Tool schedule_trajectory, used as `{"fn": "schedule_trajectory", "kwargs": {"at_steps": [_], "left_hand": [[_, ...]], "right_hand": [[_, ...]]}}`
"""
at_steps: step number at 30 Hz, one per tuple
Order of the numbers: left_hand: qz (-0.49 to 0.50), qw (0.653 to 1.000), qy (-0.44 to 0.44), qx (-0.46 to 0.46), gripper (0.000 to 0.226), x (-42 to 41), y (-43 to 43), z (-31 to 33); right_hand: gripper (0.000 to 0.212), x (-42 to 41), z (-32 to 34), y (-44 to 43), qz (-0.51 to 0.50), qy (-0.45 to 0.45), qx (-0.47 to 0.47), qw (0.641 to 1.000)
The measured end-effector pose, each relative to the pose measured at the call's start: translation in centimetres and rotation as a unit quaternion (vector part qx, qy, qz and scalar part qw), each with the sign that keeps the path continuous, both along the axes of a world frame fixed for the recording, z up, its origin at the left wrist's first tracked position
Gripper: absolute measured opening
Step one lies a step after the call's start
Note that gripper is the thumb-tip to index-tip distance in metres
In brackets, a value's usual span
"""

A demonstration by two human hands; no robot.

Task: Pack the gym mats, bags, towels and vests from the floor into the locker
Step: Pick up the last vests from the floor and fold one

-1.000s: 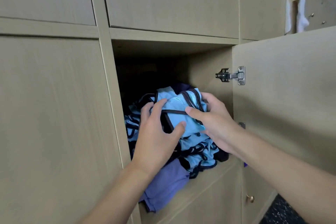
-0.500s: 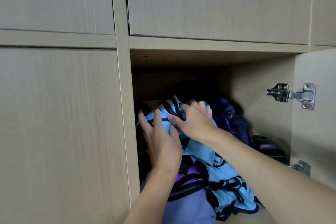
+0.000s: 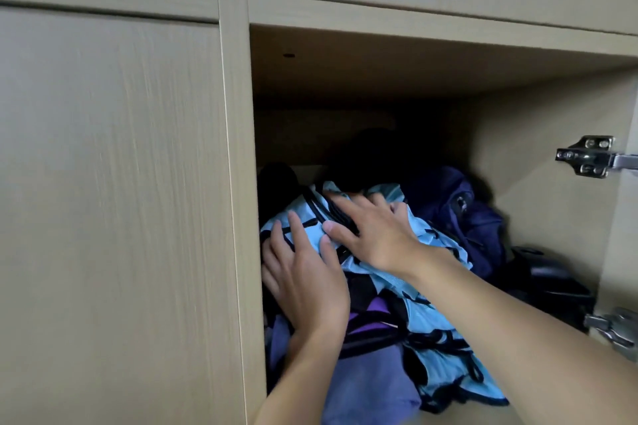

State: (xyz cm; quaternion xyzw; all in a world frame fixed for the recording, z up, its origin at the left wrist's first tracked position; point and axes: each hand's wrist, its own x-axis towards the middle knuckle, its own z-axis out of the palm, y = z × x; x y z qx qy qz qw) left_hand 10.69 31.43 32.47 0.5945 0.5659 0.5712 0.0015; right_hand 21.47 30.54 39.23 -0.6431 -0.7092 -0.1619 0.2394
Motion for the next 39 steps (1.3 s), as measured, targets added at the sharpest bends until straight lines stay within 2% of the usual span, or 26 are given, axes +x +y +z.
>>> {"fn": "schedule_trajectory", "kwargs": {"at_steps": [4, 8, 12, 17, 32, 36, 39], "left_hand": [[-0.032, 0.996, -0.024, -0.074, 0.057, 0.0, 0.0, 0.7], [-0.046, 0.993, -0.042, -0.098, 0.059, -0.3, -0.3, 1.1], [-0.063, 0.994, -0.067, -0.062, 0.058, -0.9, -1.3, 1.0], [-0.087, 0.993, -0.069, -0.037, 0.056, -1.4, -2.0, 0.9], [-0.207, 0.97, -0.062, -0.109, 0.065, -3.8, -8.0, 4.2], [-0.258, 0.959, -0.081, -0.081, 0.066, -4.4, -9.0, 4.1], [-0.262, 0.963, -0.056, -0.028, 0.068, -4.7, -9.2, 3.7]], "right_hand": [[0.063, -0.2, 0.2, 0.2, -0.012, 0.005, -0.035, 0.999], [0.065, -0.5, 0.3, -0.5, -0.001, 0.011, -0.028, 1.0], [0.064, -0.5, -0.5, -1.0, 0.027, 0.023, 0.008, 0.999], [0.068, -0.6, 0.1, -1.3, 0.033, 0.048, -0.003, 0.998], [0.064, -2.4, 2.0, -6.6, -0.006, 0.041, 0.022, 0.999], [0.063, -2.6, 2.0, -7.6, -0.012, 0.049, 0.019, 0.999], [0.063, -2.8, 1.9, -8.4, -0.022, 0.053, 0.011, 0.998]]}}
